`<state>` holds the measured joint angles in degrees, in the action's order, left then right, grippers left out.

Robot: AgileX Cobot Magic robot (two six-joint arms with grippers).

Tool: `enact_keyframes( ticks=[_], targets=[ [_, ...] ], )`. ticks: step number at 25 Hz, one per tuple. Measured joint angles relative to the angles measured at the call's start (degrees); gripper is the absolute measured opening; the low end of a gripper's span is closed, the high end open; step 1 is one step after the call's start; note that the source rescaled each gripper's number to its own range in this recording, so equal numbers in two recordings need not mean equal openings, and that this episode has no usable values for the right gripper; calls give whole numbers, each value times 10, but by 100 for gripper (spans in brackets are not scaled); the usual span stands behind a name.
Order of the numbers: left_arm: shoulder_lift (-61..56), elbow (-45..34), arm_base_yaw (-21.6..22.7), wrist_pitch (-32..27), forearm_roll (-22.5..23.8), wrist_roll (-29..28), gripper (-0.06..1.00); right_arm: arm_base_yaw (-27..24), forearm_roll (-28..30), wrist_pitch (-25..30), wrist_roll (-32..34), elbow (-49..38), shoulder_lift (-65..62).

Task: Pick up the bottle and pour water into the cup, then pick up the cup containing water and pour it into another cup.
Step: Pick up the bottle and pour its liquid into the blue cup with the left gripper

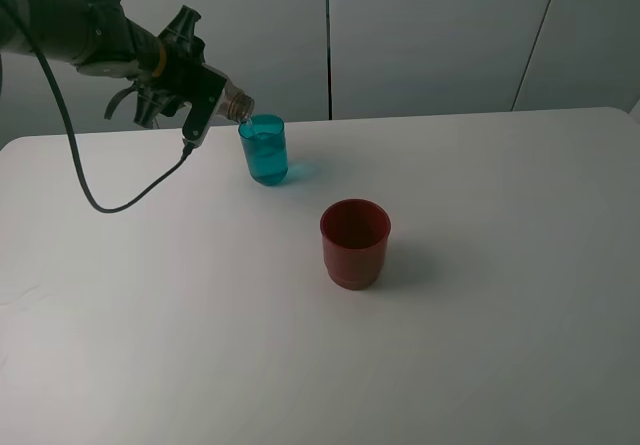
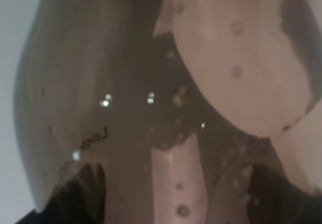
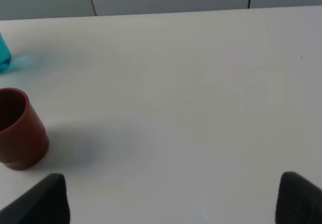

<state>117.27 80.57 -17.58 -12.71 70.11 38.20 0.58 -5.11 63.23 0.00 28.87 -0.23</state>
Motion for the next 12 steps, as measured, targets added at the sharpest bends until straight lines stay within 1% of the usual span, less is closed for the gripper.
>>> enact_keyframes(
  ticks=[6,12],
  targets=[
    [0,0,0,2,23,-2,0,0,0,0,0,0,0],
    [0,0,-2,4,60,-3,0,0,0,0,0,0,0]
  ],
)
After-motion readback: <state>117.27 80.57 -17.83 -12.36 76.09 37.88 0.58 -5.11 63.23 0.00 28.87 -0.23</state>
